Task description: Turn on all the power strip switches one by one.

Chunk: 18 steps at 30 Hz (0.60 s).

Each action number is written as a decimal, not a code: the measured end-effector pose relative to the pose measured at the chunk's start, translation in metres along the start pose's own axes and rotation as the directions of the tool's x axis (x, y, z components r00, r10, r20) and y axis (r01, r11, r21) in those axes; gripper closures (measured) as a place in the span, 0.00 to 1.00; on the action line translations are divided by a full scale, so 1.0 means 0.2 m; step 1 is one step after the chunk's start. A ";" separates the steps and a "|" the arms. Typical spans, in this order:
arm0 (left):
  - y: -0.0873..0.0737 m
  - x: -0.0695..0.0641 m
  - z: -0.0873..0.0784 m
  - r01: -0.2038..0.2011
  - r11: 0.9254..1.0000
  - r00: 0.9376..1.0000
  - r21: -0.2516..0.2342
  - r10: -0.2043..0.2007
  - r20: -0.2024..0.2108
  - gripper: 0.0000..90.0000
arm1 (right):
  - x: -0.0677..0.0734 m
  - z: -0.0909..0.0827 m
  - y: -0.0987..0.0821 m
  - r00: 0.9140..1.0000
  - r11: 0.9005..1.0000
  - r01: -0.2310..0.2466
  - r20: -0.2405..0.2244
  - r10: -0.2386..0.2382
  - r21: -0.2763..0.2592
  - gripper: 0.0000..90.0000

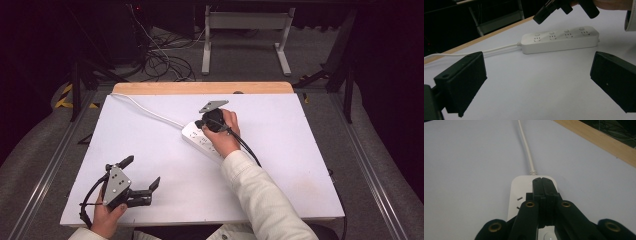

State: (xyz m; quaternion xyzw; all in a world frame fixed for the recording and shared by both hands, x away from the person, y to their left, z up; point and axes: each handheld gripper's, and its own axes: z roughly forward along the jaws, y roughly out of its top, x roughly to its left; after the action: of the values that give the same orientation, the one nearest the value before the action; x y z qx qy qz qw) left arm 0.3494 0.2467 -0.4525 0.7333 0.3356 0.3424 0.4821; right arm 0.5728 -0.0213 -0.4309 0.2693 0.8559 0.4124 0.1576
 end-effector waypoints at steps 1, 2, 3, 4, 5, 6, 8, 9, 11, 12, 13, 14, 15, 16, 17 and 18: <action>0.00 0.00 0.00 -0.001 1.000 1.000 -0.001 0.001 0.000 0.01 | 0.00 0.01 0.00 1.000 1.000 -0.006 -0.001 0.006 0.004 1.00; 0.00 0.00 0.00 0.000 1.000 1.000 -0.001 0.000 0.001 0.01 | 0.00 0.02 -0.01 1.000 1.000 -0.009 0.004 0.009 0.010 1.00; 0.00 0.00 0.00 0.000 1.000 1.000 -0.001 0.000 0.001 0.01 | -0.01 0.03 -0.01 1.000 1.000 -0.012 0.009 0.012 0.016 1.00; 0.00 0.00 0.00 -0.001 1.000 1.000 -0.002 0.001 0.001 0.01 | -0.01 0.05 -0.01 1.000 1.000 -0.012 0.006 0.012 0.023 1.00; 0.00 0.00 0.00 -0.001 1.000 1.000 -0.002 0.001 0.001 0.01 | -0.01 0.05 -0.01 1.000 1.000 -0.016 0.011 0.015 0.027 1.00; 0.00 0.00 0.00 -0.001 1.000 1.000 -0.001 0.001 0.001 0.01 | -0.01 0.06 -0.02 1.000 0.999 -0.016 0.016 0.016 0.034 1.00; 0.00 0.00 0.00 -0.003 1.000 1.000 -0.001 0.003 0.001 0.01 | -0.02 0.08 -0.02 1.000 0.999 -0.021 0.020 0.020 0.043 1.00; 0.00 0.00 0.00 -0.002 1.000 1.000 -0.001 0.002 0.002 0.01 | -0.02 0.08 -0.02 0.999 0.999 -0.026 0.026 0.025 0.045 1.00; 0.00 0.00 0.00 -0.003 1.000 1.000 -0.001 0.003 0.001 0.01 | -0.02 0.09 -0.03 0.999 0.998 -0.030 0.025 0.029 0.054 1.00; 0.00 0.00 0.00 -0.003 1.000 1.000 -0.001 0.003 0.001 0.01 | -0.02 0.10 -0.03 0.999 0.998 -0.027 0.026 0.026 0.057 1.00; 0.00 0.00 0.00 -0.002 1.000 1.000 -0.001 0.002 0.002 0.01 | -0.02 0.11 -0.03 0.999 0.998 -0.021 0.030 0.019 0.067 1.00; 0.00 0.00 0.00 -0.002 1.000 1.000 -0.001 0.002 0.002 0.01 | -0.02 0.11 -0.04 0.999 0.997 -0.019 0.035 0.016 0.071 1.00; 0.00 0.00 0.00 -0.003 1.000 1.000 0.000 0.003 0.002 0.01 | -0.02 0.12 -0.04 0.999 0.997 -0.020 0.037 0.018 0.072 1.00; 0.00 0.00 0.00 -0.003 1.000 1.000 -0.001 0.003 0.001 0.01 | -0.02 0.12 -0.04 0.999 0.997 -0.020 0.039 0.017 0.077 1.00; 0.00 0.00 0.00 -0.003 1.000 1.000 -0.001 0.003 0.001 0.01 | -0.02 0.13 -0.04 0.999 0.997 -0.019 0.038 0.016 0.078 1.00; 0.00 0.00 0.00 -0.002 1.000 1.000 -0.001 0.002 0.001 0.01 | -0.02 0.13 -0.04 0.999 0.997 -0.017 0.040 0.014 0.081 1.00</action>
State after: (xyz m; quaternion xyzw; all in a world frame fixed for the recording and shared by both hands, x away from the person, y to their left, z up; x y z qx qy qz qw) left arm 0.3492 0.2471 -0.4525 0.7337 0.3343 0.3426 0.4822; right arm 0.5862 -0.0122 -0.4533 0.2902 0.8665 0.3732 0.1601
